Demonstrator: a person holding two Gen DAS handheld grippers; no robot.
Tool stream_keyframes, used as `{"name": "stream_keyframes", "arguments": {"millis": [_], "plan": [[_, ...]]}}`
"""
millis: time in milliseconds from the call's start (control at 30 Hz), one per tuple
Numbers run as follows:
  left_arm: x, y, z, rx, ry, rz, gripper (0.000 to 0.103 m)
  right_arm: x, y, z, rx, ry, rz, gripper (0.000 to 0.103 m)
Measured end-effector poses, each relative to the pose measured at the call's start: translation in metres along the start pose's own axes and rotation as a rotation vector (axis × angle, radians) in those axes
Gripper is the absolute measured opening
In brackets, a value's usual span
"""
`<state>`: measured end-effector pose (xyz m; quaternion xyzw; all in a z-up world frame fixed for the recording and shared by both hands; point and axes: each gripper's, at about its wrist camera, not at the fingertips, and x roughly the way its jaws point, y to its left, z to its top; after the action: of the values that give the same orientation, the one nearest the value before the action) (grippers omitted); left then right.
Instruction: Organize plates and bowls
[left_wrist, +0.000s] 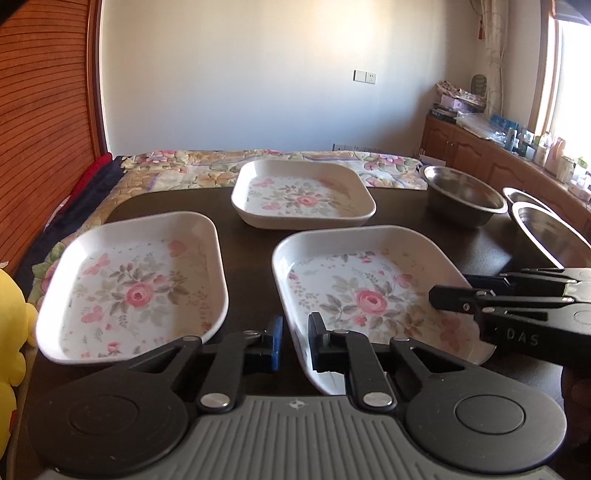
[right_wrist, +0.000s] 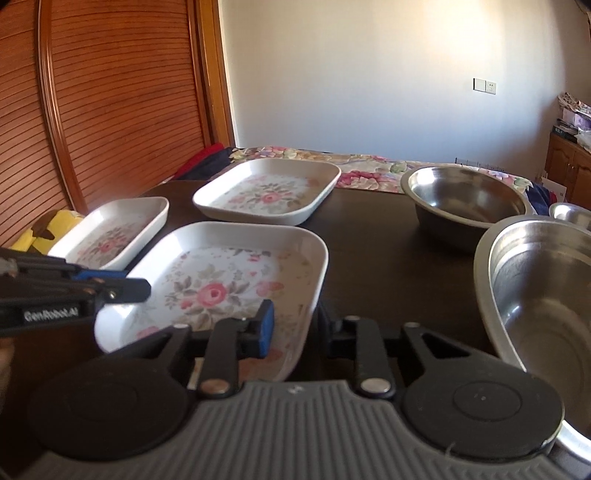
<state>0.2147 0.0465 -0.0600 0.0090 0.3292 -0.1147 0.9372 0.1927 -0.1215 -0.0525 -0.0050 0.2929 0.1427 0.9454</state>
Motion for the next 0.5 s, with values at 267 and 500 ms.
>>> {"name": "stream_keyframes", "arguments": {"millis": [267,500], "plan": [[-0.004,0.000,-0.005,-0.022,-0.009,-0.004,0.014,-0.005,-0.004,-0.003,0.032,-0.001,0.027,0.022],[-0.027,-0.007,-0.012,-0.031,-0.030,-0.023,0.014,-0.023,-0.003,-0.009,0.056,-0.018,0.035,0.022]]}}
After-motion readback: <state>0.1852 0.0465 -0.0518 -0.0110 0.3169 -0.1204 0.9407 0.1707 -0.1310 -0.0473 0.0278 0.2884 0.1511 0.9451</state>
